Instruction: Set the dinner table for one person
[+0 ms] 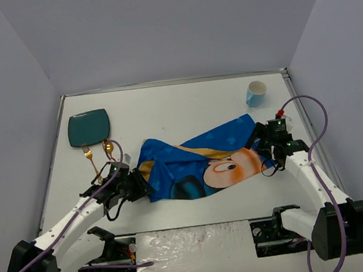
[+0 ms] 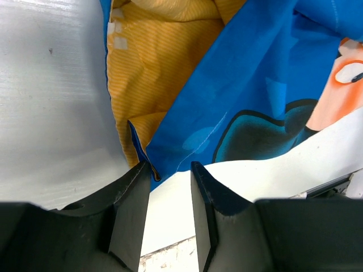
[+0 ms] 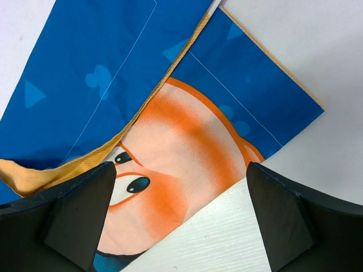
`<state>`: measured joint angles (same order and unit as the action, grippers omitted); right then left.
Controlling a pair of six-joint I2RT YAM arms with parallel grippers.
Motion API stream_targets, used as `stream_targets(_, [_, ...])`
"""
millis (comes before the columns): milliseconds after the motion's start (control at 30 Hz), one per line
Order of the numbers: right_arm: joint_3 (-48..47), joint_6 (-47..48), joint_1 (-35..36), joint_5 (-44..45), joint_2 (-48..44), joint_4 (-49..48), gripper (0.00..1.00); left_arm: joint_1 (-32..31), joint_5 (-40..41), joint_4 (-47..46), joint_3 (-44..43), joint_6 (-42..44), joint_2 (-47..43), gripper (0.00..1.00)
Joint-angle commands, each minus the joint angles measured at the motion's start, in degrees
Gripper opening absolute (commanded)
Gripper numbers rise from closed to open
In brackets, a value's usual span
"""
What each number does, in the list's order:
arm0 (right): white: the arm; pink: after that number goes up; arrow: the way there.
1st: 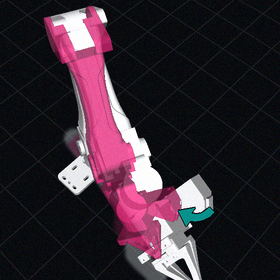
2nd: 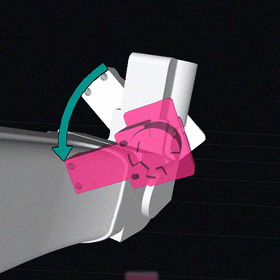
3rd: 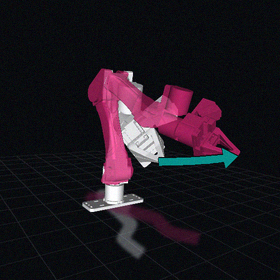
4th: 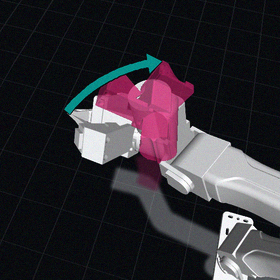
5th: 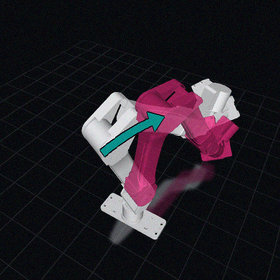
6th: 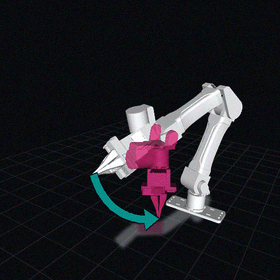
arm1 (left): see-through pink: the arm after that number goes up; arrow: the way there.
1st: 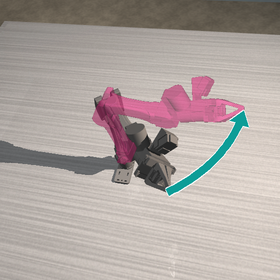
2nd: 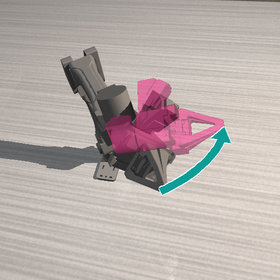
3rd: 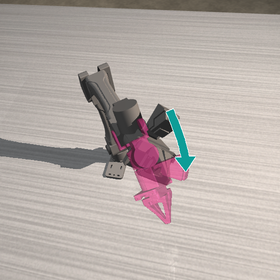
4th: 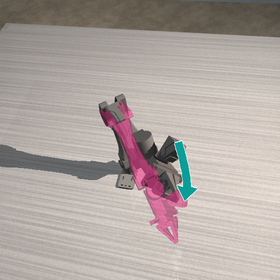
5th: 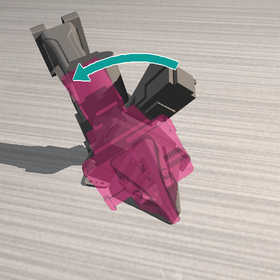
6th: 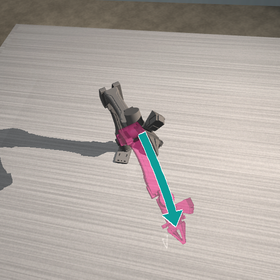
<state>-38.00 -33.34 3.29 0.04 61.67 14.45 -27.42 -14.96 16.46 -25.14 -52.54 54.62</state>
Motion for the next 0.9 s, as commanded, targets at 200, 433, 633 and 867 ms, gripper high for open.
stream_targets(200, [0.03, 0.16, -0.99, 5.32, 2.69, -0.61, 0.96, -0.27, 1.11, -2.27, -2.67, 1.09, 3.17, 0.27])
stream_targets(433, [-0.23, 0.72, -1.94, 6.97, 3.26, -0.66, 0.95, -0.27, 2.21, -2.38, -2.63, 1.12, 2.61, 0.08])
stream_targets(633, [0.03, 0.14, -6.11, 7.26, 4.51, -0.21, 0.95, -0.32, 2.54, -2.22, -3.49, 1.92, 2.51, 0.00])
stream_targets(867, [1.00, -2.83, -12.04, 8.33, 8.24, 0.47, 0.95, -0.18, 5.47, 2.42, -7.73, 3.66, 2.25, 0.00])
